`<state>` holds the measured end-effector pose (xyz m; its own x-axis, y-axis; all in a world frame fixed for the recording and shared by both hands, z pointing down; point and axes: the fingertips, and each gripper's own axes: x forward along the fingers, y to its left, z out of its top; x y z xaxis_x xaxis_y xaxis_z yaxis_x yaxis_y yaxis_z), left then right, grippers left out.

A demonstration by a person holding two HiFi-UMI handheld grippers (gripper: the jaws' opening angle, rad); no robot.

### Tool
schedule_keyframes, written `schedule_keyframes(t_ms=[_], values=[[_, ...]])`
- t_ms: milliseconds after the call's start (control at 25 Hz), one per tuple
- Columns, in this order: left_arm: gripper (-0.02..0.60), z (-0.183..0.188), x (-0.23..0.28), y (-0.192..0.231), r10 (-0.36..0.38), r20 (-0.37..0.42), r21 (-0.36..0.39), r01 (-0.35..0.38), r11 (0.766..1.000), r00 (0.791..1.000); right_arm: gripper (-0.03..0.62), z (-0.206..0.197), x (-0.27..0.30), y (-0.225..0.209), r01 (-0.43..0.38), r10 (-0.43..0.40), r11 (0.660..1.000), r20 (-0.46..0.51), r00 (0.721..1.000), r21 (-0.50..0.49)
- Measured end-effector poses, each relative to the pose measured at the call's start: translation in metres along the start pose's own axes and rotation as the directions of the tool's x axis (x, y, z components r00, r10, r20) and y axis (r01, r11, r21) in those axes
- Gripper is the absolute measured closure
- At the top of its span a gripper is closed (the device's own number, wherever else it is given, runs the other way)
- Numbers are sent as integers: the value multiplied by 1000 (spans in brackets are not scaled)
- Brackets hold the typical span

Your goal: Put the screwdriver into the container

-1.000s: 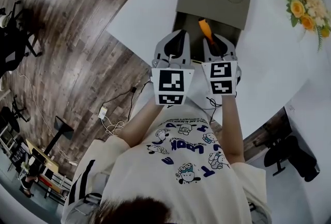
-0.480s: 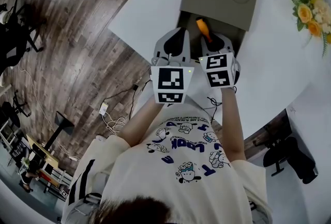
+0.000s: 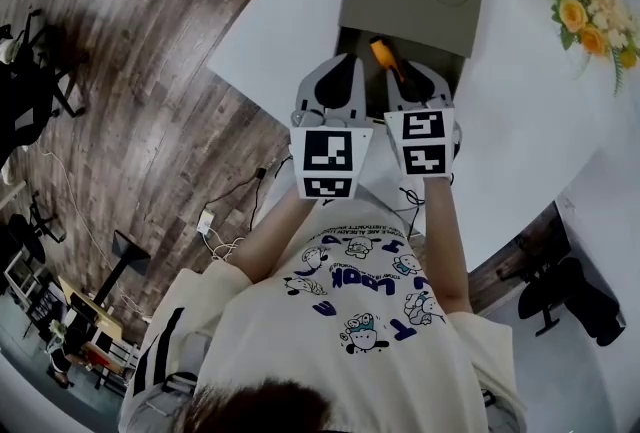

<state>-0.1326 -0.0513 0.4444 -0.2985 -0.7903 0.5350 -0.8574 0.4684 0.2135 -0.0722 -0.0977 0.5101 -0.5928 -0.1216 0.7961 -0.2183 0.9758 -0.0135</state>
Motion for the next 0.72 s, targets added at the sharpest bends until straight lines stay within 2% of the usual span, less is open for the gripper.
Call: schedule_keyframes(t_ms=[240,480,720], values=[[562,23,-2,-8,-47,40,41,45,998,998,540,33,-34,-4,64,-78,993,144,987,103],[561,46,-6,-26,-104,79,79,98,992,991,549,54,-71,-12,119,-175,968,254,951,223],[561,65,-14,-43,-157,116,114,144,983,981,553,63,-101,-18,184,-272,941,309,911,286]])
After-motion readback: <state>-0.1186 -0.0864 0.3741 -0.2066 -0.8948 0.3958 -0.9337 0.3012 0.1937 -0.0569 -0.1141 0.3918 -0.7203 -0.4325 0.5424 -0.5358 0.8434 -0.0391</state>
